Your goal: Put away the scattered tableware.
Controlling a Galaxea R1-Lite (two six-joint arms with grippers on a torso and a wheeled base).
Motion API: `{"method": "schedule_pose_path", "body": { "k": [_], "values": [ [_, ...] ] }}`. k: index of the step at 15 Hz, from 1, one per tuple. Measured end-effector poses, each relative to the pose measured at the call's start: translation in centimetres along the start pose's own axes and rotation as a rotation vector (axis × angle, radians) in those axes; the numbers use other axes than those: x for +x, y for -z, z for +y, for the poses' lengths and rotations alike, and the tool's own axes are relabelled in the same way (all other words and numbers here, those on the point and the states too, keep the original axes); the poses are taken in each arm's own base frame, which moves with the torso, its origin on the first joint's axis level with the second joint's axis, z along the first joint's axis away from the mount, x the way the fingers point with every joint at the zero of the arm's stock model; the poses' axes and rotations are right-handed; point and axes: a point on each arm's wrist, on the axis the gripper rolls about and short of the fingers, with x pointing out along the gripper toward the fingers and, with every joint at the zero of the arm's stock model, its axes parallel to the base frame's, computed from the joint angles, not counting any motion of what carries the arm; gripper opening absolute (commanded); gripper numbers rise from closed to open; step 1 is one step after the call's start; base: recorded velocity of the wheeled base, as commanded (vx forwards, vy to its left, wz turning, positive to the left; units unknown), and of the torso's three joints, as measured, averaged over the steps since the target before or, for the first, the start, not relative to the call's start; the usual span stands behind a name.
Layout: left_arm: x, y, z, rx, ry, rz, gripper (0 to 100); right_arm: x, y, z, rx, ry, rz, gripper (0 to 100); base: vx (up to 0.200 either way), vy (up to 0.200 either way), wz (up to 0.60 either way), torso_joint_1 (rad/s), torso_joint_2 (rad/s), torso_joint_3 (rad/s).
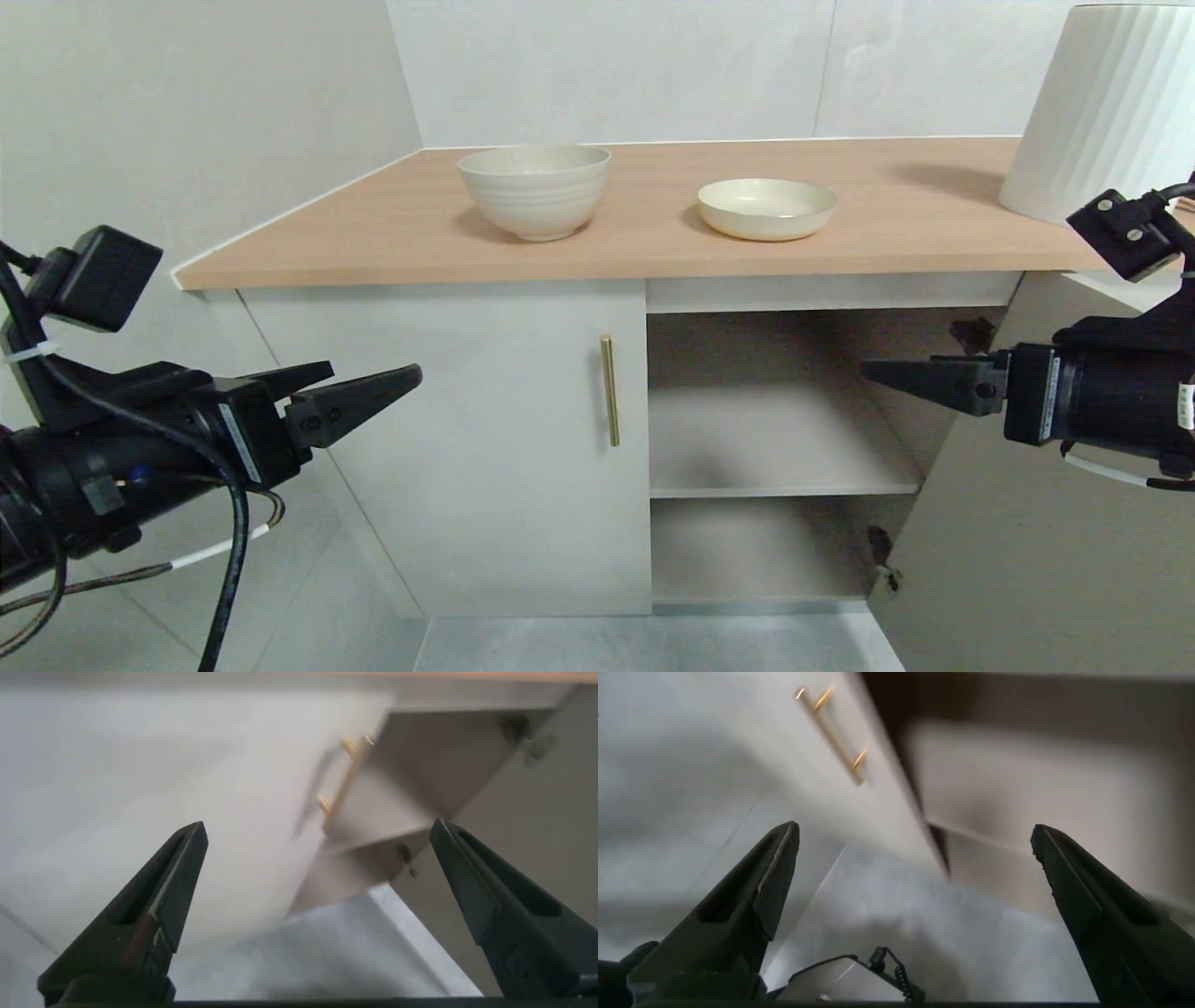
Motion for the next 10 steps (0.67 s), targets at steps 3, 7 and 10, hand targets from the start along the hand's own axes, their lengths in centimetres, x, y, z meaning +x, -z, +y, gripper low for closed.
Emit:
{"method": "schedule_pose_path", "body": {
  "k": [3,7,10],
  "values": [
    [0.0,0.0,0.0,0.000,0.000,-0.001,100,-0.1,0.0,0.1,-0.001,-0.003,-0.001,100,0.000,0.000,0.00,0.000,0.00,0.000],
    [-0.1,0.0,0.0,-0.003,0.001,-0.004,100,-0.6,0.2,0.5,-0.008,-0.026,-0.003,100,0.000,0.000,0.00,0.000,0.00,0.000],
    [-0.1,0.0,0.0,-0.003,0.001,-0.005,100,-1.1,1.0,0.5,-0.101,-0.034,-0.020,100,0.000,0.000,0.00,0.000,0.00,0.000]
  ]
}}
